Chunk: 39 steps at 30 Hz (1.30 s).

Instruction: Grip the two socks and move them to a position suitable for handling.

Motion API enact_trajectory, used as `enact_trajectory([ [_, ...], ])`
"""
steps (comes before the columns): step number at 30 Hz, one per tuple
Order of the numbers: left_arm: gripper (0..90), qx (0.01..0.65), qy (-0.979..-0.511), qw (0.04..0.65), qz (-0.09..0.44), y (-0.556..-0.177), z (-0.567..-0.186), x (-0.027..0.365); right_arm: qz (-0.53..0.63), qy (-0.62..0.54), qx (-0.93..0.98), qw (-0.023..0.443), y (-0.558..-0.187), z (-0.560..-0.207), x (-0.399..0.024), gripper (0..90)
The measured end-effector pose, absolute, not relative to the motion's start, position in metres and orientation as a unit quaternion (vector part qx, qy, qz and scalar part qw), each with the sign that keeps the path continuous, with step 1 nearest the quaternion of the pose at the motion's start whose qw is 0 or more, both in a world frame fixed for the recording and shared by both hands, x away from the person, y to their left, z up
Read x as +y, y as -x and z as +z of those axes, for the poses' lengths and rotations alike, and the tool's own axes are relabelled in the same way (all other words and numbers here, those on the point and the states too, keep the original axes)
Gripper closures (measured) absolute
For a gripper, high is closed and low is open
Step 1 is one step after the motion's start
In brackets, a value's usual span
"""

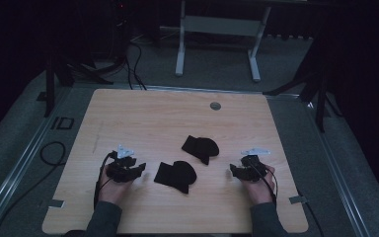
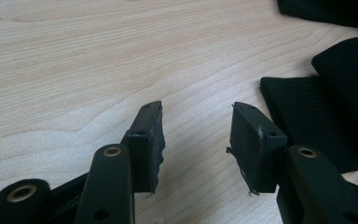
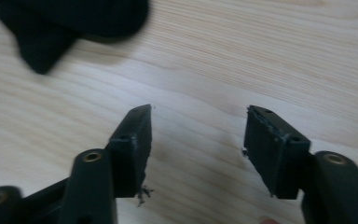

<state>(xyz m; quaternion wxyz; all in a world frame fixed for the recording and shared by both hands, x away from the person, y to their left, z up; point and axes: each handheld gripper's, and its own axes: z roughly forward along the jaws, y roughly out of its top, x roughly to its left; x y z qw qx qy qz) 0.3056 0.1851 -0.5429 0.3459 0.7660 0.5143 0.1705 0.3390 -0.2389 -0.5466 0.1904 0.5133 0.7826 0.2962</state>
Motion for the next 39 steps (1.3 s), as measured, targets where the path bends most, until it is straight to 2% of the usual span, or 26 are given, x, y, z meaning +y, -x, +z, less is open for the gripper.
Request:
enact_trajectory([
  [2,55.2,0.513,-0.766,0.349,0.169,-0.305,-0.543,0.185,0.309,-0.500,0.790,0.174,-0.337,-0.545,-0.233,46.6],
  [15,55.6,0.504,-0.772,0.354,0.158,-0.304,-0.542,0.182,0.328,-0.442,0.823,0.143,-0.326,-0.538,-0.193,55.6],
  [17,55.6,0.502,-0.773,0.355,0.156,-0.304,-0.542,0.182,0.330,-0.430,0.828,0.141,-0.324,-0.537,-0.186,58.7],
  [18,55.6,0.502,-0.773,0.356,0.154,-0.304,-0.542,0.181,0.334,-0.419,0.833,0.138,-0.321,-0.536,-0.180,63.2],
  [19,55.6,0.502,-0.773,0.358,0.153,-0.304,-0.542,0.181,0.334,-0.419,0.833,0.138,-0.321,-0.536,-0.180,63.2],
  [20,55.6,0.501,-0.773,0.358,0.152,-0.304,-0.542,0.181,0.336,-0.409,0.837,0.136,-0.319,-0.536,-0.174,67.5],
  [25,55.1,0.499,-0.774,0.360,0.150,-0.303,-0.541,0.180,0.345,-0.390,0.843,0.136,-0.315,-0.535,-0.160,74.1],
  [26,54.8,0.501,-0.772,0.361,0.150,-0.303,-0.541,0.179,0.351,-0.377,0.847,0.136,-0.313,-0.535,-0.152,81.4],
  [27,54.5,0.501,-0.772,0.361,0.150,-0.303,-0.541,0.179,0.351,-0.377,0.847,0.136,-0.313,-0.535,-0.152,81.4],
  [30,54.5,0.501,-0.771,0.366,0.147,-0.303,-0.541,0.179,0.355,-0.359,0.852,0.136,-0.309,-0.534,-0.140,89.0],
  [39,54.5,0.501,-0.768,0.374,0.138,-0.302,-0.540,0.176,0.348,-0.337,0.866,0.125,-0.304,-0.543,-0.117,89.6],
])
